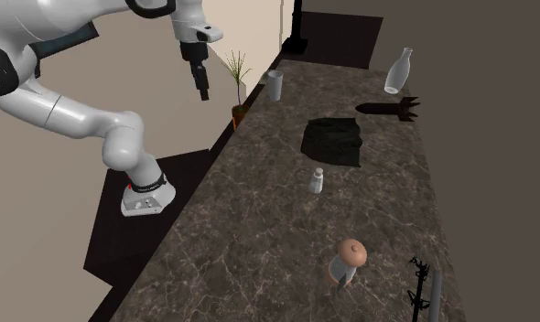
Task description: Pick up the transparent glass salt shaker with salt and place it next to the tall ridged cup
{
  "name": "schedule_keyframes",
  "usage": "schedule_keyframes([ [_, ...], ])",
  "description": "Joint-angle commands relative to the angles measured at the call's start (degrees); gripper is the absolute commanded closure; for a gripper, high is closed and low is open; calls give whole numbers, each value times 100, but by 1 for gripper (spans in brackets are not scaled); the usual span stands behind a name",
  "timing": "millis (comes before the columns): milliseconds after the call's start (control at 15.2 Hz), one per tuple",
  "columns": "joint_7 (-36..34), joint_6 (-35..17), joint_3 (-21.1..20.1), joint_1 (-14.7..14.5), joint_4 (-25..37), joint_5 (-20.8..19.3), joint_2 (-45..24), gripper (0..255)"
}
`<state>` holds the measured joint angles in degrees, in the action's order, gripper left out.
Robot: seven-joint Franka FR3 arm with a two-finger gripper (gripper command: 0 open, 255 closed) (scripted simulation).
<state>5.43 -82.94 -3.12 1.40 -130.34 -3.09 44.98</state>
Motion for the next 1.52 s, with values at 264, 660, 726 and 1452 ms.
schedule_keyframes([
  [264,377,-598,366,84,-24,-150,-528,0],
  [660,943,-1426,879,179,179,-244,-1501,0],
  [726,1039,-1552,961,189,241,-241,-1681,0],
  [1452,2211,-2577,1709,298,1443,225,-3911,0],
])
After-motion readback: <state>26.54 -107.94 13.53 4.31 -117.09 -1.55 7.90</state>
